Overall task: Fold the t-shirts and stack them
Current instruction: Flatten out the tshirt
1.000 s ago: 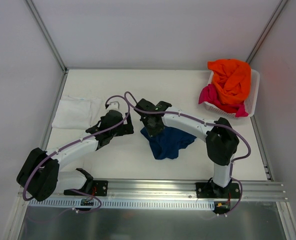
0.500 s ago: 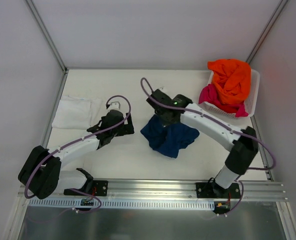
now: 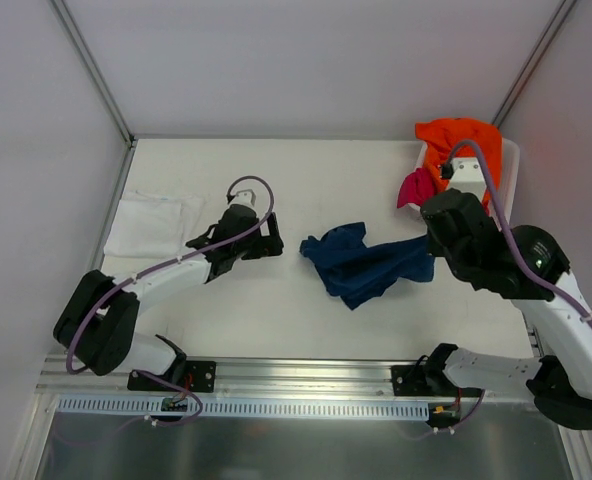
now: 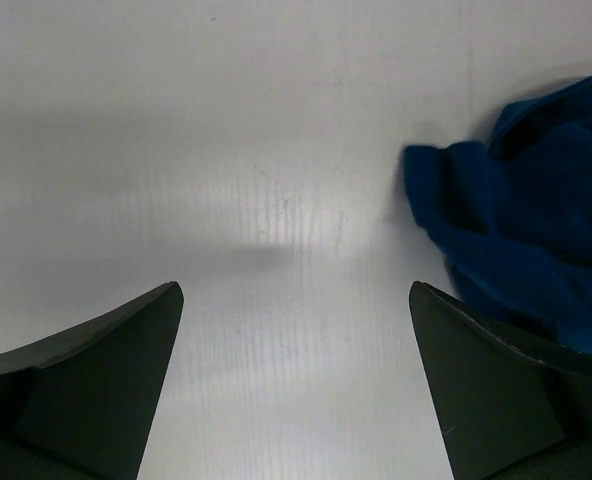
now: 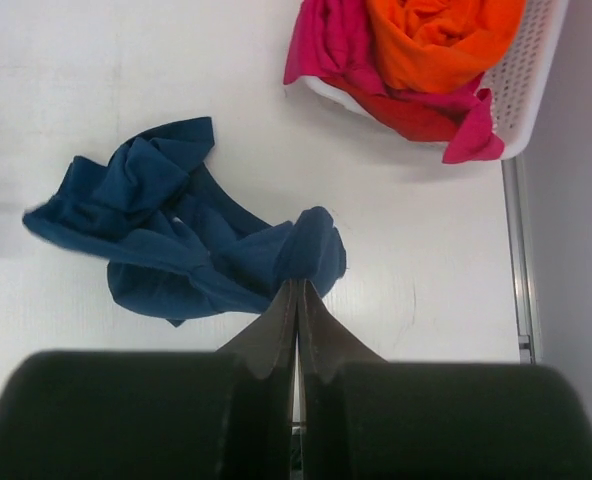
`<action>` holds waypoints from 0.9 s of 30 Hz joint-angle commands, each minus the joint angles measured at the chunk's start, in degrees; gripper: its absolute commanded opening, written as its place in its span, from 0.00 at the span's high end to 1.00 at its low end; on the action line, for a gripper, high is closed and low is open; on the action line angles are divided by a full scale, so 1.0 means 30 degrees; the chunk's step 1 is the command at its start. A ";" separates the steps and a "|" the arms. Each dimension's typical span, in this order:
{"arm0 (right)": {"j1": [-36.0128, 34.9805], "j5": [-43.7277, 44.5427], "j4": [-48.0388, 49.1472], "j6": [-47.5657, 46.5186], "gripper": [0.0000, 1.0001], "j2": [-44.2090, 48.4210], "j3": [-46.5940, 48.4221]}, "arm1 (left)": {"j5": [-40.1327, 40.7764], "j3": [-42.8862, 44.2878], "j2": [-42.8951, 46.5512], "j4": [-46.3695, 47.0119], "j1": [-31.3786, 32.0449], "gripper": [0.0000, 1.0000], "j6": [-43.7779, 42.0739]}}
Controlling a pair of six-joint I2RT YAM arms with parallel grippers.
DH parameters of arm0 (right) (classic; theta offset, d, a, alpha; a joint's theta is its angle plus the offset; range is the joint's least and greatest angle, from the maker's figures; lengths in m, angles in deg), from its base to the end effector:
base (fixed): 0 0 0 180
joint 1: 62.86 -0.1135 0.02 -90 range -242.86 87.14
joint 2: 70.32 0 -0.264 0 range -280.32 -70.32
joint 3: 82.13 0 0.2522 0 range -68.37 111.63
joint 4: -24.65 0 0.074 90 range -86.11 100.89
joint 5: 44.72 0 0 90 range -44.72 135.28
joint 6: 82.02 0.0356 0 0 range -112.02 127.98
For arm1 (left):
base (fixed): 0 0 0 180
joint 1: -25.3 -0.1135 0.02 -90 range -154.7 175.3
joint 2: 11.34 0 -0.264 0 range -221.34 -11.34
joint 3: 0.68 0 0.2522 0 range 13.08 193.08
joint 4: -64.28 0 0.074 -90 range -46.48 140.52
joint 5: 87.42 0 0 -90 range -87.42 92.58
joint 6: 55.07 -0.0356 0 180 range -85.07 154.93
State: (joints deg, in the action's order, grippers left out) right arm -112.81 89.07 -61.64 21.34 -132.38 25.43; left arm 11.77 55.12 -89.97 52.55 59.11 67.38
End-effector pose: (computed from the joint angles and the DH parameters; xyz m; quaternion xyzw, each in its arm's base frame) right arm 0.1144 0.0979 0.4615 -0.1174 0.8497 -0.0859 0.5068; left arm 0.2444 -0.1568 0.2126 -0.0268 0.8828 -0.1940 0.4270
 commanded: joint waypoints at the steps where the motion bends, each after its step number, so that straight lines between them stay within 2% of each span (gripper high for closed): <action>1: 0.0186 0.1253 -0.1485 0.0437 0.99 0.0356 0.0285 | -0.1972 0.1278 -0.0828 0.1228 0.0188 0.01 0.0054; 4: 0.0187 0.1340 -0.1691 0.0437 1.00 0.0122 0.0433 | -0.3087 0.2766 -0.2291 0.2137 0.0451 0.01 -0.0121; 10: 0.0245 0.2160 -0.2277 0.0935 1.00 0.0704 0.0316 | -0.7308 0.4557 -0.5544 0.4657 0.0568 0.01 0.1016; 15: 0.0537 0.2161 -0.2570 0.0906 1.00 0.1263 0.0141 | -0.8598 0.3745 -0.6690 0.4776 0.1327 0.01 0.3298; 17: 0.0655 0.2190 -0.2570 0.0906 0.99 0.1351 -0.0035 | -0.8514 0.3186 -0.6371 0.4455 0.1680 0.01 0.3947; 21: 0.0772 0.2248 -0.2542 0.0935 1.00 0.1205 -0.0270 | -0.5739 0.1371 -0.4147 0.3049 0.2764 0.01 0.4681; 23: 0.0801 0.2366 -0.2541 0.1023 1.00 0.1089 -0.0329 | -0.5496 0.0228 -0.2773 0.2726 0.2999 0.01 0.4945; 27: 0.0802 0.2162 -0.2192 0.1082 0.99 0.1146 -0.0475 | -0.5379 -0.0829 -0.2119 0.2637 0.3147 0.01 0.4889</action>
State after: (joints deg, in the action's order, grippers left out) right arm -110.71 93.94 -65.27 24.12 -129.41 24.27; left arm -6.96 53.81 -98.91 60.50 68.48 80.58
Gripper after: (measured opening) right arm 0.009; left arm 0.990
